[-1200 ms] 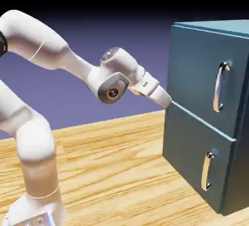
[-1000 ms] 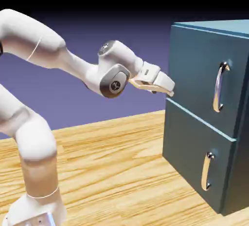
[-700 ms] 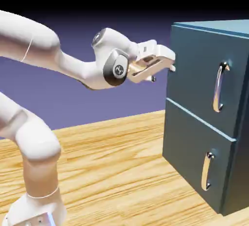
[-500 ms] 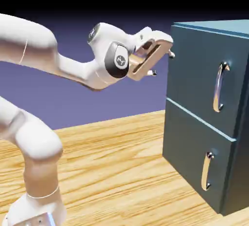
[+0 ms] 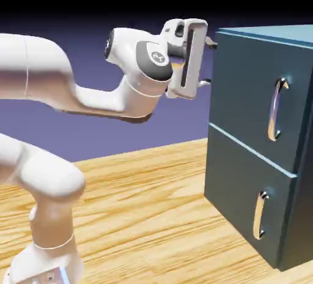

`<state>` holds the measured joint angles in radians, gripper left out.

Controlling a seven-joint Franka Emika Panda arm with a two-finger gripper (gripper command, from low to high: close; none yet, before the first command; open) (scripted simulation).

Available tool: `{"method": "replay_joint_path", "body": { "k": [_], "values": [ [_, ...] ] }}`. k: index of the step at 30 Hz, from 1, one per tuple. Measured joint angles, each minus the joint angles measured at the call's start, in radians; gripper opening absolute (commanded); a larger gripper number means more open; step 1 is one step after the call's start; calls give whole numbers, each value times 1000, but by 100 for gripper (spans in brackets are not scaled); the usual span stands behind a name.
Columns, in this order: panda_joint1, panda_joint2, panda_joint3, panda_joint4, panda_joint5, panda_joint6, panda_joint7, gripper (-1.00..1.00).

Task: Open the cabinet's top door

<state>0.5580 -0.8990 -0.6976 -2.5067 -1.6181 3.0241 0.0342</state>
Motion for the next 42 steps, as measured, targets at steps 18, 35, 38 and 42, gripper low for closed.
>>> {"method": "replay_joint_path", "body": {
  "k": [18,35,38,42],
  "values": [
    [264,-159,-337,147,-783,-6,-342,0],
    [572,-230,-606,345,-1275,-38,-555,0],
    [595,-226,-616,361,-1276,-42,-555,-100],
    [450,-184,-534,223,-1263,-143,-487,-100]
  ]
}}
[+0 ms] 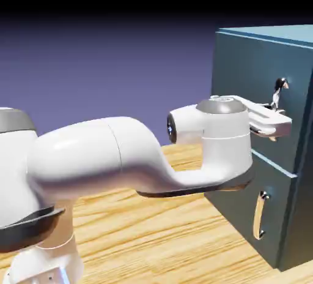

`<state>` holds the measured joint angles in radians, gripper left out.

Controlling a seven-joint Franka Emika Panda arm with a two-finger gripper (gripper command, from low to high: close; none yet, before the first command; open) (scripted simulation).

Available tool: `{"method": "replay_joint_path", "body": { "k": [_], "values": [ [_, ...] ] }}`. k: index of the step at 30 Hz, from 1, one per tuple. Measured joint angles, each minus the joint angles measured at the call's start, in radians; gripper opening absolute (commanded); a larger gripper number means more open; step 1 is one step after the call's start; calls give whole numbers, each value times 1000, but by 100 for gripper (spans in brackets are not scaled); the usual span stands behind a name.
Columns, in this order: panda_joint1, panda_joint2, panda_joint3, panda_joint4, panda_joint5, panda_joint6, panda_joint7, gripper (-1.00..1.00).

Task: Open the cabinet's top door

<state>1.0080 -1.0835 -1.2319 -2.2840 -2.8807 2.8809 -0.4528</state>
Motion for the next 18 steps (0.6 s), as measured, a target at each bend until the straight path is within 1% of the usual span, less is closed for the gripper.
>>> {"method": "replay_joint_path", "body": {
  "k": [9,14,18],
  "values": [
    [-326,2,240,-313,183,-237,-10,-100],
    [-494,-44,418,-481,347,-376,-41,-100],
    [-585,-98,563,-590,497,-482,-73,-100]
  ]
}}
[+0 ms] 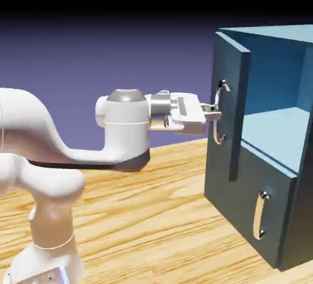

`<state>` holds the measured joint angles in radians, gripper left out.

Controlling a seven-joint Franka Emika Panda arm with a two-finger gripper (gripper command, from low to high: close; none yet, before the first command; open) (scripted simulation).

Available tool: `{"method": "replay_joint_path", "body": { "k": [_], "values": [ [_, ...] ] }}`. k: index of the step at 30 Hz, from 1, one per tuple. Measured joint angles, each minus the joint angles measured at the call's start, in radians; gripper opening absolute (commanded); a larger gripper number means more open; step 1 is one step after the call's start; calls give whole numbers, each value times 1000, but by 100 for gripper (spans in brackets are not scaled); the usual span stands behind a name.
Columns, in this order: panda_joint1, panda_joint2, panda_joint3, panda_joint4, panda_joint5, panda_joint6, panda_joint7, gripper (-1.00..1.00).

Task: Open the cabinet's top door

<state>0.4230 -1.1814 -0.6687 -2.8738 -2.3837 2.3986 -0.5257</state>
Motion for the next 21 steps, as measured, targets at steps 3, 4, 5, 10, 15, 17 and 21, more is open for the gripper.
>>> {"method": "replay_joint_path", "body": {
  "k": [3,4,5,10,15,17,21],
  "values": [
    [-41,-43,109,-65,120,-78,-24,-100],
    [-50,-57,145,-83,161,-104,-31,-100],
    [-57,-71,181,-100,202,-131,-38,-100],
    [-58,-121,362,-161,408,-263,-62,-100],
    [-26,-132,543,-185,610,-399,-67,-100],
    [-9,-123,616,-185,689,-454,-63,-100],
    [24,-79,761,-166,847,-567,-43,-100]
  ]
}}
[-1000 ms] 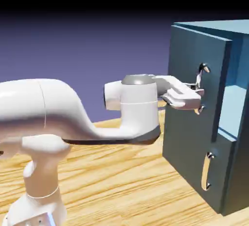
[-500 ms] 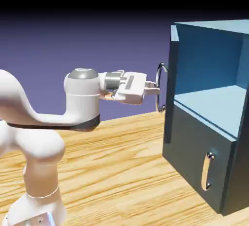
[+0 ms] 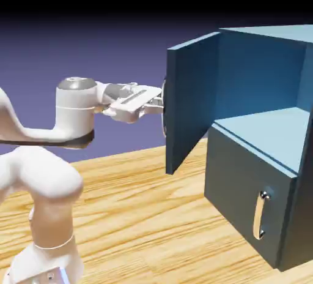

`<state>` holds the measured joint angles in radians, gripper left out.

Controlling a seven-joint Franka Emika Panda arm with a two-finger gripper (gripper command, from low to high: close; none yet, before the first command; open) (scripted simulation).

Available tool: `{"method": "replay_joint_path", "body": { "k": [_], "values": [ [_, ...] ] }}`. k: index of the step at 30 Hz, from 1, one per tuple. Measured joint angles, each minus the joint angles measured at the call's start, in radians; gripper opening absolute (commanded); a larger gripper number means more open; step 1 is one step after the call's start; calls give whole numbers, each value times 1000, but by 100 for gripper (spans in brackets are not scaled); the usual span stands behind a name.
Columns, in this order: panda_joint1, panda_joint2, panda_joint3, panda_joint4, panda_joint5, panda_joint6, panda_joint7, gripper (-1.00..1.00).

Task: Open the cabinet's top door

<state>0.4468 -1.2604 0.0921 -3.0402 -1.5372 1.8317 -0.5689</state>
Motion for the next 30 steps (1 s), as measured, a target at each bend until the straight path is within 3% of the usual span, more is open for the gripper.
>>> {"method": "replay_joint_path", "body": {
  "k": [12,30],
  "values": [
    [-32,333,434,233,451,-382,132,-100],
    [-466,981,997,850,736,-1009,451,-100]
  ]
}}
